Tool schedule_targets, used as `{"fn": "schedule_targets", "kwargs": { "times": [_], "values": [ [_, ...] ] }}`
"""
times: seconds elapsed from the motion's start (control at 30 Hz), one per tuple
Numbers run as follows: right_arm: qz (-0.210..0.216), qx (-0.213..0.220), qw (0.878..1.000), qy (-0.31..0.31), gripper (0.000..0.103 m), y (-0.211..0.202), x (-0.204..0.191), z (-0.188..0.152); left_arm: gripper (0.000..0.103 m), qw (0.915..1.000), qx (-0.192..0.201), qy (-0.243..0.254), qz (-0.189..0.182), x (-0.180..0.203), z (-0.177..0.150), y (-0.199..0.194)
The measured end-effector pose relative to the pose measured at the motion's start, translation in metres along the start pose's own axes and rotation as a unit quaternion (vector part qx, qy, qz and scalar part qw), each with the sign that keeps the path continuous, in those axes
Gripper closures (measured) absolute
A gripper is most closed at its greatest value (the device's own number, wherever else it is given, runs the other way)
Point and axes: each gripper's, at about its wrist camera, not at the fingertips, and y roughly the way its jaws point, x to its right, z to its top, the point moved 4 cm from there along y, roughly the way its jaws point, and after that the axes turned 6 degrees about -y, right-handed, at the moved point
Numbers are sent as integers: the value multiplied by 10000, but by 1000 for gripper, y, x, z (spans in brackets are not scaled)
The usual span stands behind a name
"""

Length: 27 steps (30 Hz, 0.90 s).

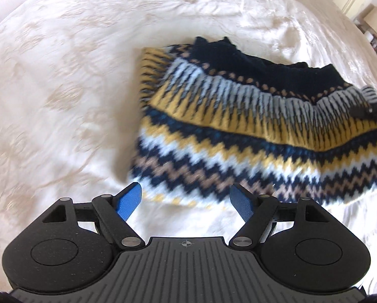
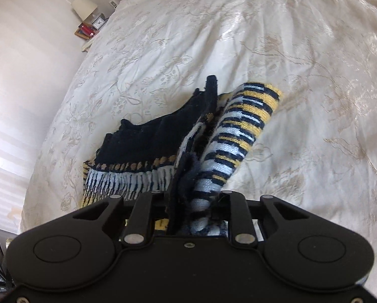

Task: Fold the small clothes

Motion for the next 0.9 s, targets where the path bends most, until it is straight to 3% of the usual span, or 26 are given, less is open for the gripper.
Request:
{"fn": "schedule_targets", "kwargs": {
  "times": [0.27, 0.53, 0.7, 0.77, 0.83, 0.9],
  "values": [
    [-147, -203, 9985, -480, 72, 18, -85, 6, 27, 9989, -20, -439, -130, -64, -20, -22],
    [-235, -531, 9950, -815, 72, 75, -160, -3, 27, 9987, -27, -494, -122, -116, -27, -32],
    [-553, -810, 9877, -1215, 72, 112, -199, -16, 27, 9985, -53, -532, -113, -136, -26, -33],
    [-719, -857, 9838, -1399, 70, 122, -209, -22, 27, 9983, -54, -565, -128, -141, -26, -34],
    [-777, -861, 9816, -1514, 58, 130, -216, -24, 27, 9981, -57, -588, -162, -142, -25, -34],
    [-512, -764, 9845, -1493, 56, 129, -223, -25, 27, 9981, -71, -579, -199, -142, -25, -34]
  ]
}}
